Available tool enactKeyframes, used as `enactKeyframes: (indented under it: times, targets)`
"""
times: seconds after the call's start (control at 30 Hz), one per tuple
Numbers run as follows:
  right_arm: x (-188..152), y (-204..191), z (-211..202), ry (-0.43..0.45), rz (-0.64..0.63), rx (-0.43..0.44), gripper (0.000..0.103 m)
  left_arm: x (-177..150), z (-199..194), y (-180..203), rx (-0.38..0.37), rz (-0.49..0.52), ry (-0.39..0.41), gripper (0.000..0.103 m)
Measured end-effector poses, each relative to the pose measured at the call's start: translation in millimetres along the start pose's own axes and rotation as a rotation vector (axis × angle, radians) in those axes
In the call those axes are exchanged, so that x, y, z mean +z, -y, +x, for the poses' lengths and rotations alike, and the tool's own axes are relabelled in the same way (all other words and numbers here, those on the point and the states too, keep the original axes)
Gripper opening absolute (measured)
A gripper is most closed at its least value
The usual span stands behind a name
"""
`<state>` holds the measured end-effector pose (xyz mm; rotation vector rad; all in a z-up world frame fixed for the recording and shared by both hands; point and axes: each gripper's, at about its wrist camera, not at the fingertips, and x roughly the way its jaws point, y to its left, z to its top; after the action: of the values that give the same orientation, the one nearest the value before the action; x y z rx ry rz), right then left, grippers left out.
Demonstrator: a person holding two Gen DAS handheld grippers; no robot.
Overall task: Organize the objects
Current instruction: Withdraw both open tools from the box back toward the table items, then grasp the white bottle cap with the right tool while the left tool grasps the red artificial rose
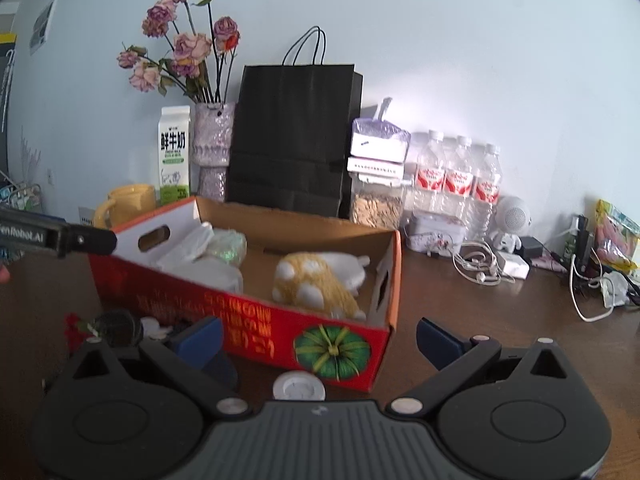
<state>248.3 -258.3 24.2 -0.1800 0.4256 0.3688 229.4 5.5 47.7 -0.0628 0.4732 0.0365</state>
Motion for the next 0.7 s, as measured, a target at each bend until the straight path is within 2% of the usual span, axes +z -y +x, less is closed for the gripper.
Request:
enactKeyframes:
  times: [0.5, 0.53, 0.67, 0.7]
  targets:
    - [-55, 8, -29, -0.142, -0.004, 0.014, 0.103, -39, -29, -12, 0.034, -0.007, -0.072, 0.103]
    - [-57, 8, -30, -0.147, -0.003, 0.02, 0.101, -41, -31, -13, 0.035, -0.01, -0.075, 0.103]
    - [-61, 7, -31, -0.165, 0.005, 0.038, 0.08, -47, -39, -16, 0.037, -0.015, -0.08, 0.103]
    - [-62, 7, -31, -0.167, 0.009, 0.041, 0.077, -48, -41, -17, 0.039, -0.016, -0.081, 0.103]
